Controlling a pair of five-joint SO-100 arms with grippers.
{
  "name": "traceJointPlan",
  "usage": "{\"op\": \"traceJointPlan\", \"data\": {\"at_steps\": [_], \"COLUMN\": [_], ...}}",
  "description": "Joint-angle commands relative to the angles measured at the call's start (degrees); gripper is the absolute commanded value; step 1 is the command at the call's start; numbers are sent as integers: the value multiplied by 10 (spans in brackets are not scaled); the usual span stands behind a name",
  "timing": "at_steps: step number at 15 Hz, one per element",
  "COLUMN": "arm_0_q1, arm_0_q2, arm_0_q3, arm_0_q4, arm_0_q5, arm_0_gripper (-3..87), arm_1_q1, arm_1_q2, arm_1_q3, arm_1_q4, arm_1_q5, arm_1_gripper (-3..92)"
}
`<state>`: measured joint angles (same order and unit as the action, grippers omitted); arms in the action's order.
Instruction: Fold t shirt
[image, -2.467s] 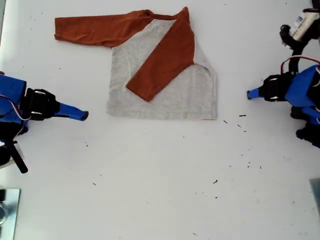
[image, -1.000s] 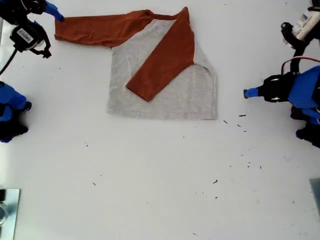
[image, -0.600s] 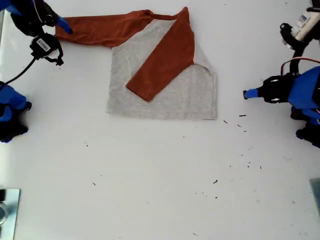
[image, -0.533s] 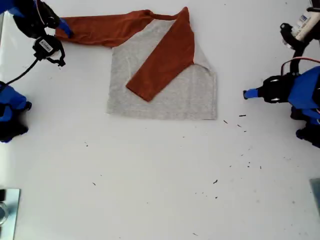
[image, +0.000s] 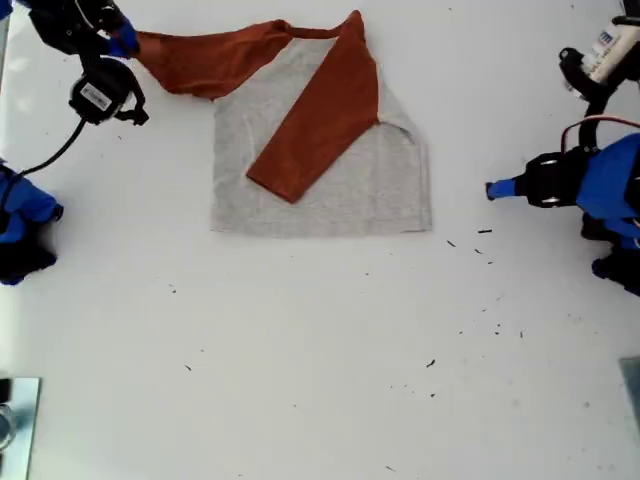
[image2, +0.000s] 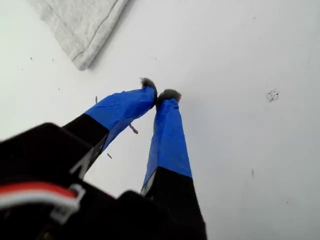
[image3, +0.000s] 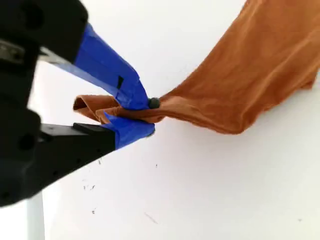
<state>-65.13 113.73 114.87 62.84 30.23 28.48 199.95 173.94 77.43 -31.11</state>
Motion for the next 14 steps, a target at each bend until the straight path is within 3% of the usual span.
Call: {"op": "traceJointPlan", "data": {"at_steps": [1,4,5,6,8,11,14], "arm_0_q1": [139,348,394,429,452,404,349], "arm_0_q2": [49,-89,-176,-265,-312,-156,173], "arm_0_q3": [-66,-271,-371,-484,-569,-425,22], "arm_0_q4": [-11,-67,-68,-60,-20,21,-111], "arm_0_q5": [-70,-85,-57,-15,-24,-28,-33], "arm_0_gripper": [-4,-4,77,223,95,66,62], "arm_1_q1": [-6,-4,-3,-2,-2,-1,-1], "arm_1_q2": [8,8,8,8,8,8,8], "arm_1_q3": [27,28,28,29,29,29,29], "arm_1_q4": [11,11,11,11,13,13,14], "arm_1_q5": [6,7,8,10,13,14,15], "arm_1_gripper": [35,35,35,35,35,35,35]}}
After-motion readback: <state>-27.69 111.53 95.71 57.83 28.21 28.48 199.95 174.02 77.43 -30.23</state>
